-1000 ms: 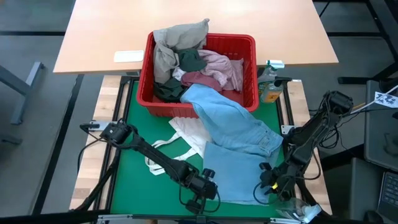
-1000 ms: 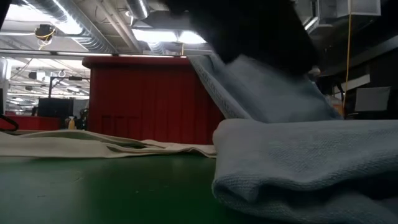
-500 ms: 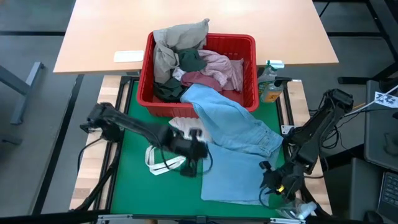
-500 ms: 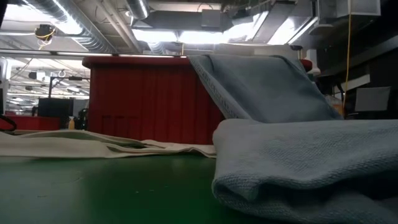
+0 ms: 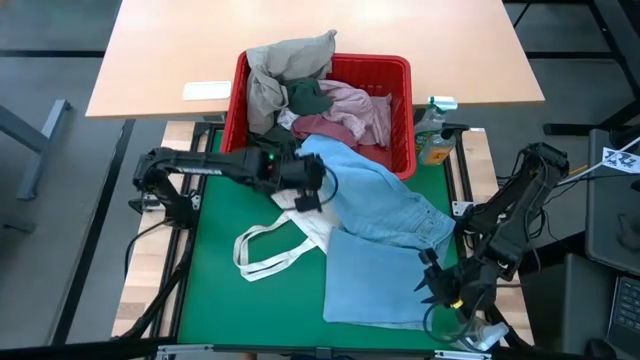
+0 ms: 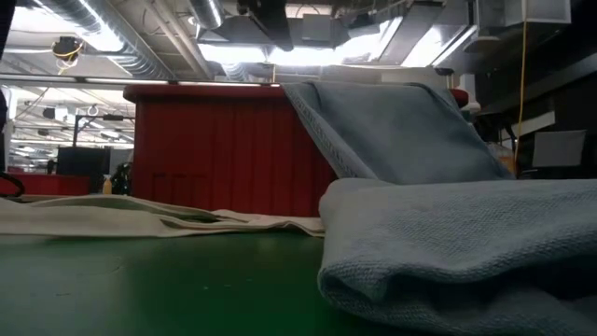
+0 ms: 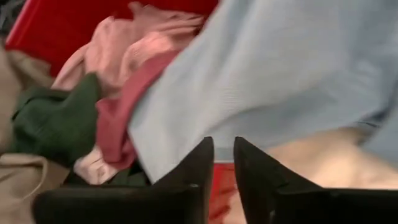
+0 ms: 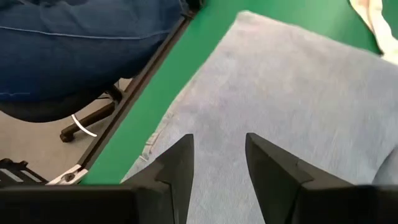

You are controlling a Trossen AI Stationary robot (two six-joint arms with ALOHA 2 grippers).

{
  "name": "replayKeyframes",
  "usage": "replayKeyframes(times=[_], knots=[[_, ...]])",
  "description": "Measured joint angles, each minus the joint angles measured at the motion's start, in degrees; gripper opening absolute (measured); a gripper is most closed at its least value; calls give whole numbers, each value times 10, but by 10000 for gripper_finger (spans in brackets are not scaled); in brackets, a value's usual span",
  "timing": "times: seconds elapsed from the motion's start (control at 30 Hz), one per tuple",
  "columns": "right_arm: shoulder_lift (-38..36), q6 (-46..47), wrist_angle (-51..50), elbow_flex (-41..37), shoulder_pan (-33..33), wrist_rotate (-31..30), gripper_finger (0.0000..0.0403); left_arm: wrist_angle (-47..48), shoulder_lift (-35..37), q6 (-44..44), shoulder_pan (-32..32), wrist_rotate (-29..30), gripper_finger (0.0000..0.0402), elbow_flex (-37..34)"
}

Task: Fold laundry
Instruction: Fold the blue jeans

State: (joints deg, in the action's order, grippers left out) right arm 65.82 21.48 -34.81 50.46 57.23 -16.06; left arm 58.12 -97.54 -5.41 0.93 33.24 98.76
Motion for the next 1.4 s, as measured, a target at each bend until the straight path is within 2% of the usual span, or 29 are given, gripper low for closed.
replayKeyframes(times=[0.13,0.3,0.5,0.67,0.83,0.97,1.23,1.4], knots=[[0,-17,3,5,0,-7,145,3,0,1,-43,-24,104,0],[0,-23,2,5,-1,-15,145,6,-2,-2,-96,-116,133,0],[0,-24,2,5,-26,-14,145,11,-10,-171,-159,-217,137,0],[0,-24,2,5,-56,-10,145,19,-10,-273,-197,-266,136,0],[0,-23,2,5,-82,23,145,45,-10,-362,-229,-326,135,-5],[0,-24,2,5,-94,36,145,44,-11,-348,-241,-350,135,-9],[0,-25,2,5,-93,36,145,24,-11,-192,-217,-349,135,-9],[0,-25,1,5,-93,37,145,16,-13,-142,-191,-354,135,-9]])
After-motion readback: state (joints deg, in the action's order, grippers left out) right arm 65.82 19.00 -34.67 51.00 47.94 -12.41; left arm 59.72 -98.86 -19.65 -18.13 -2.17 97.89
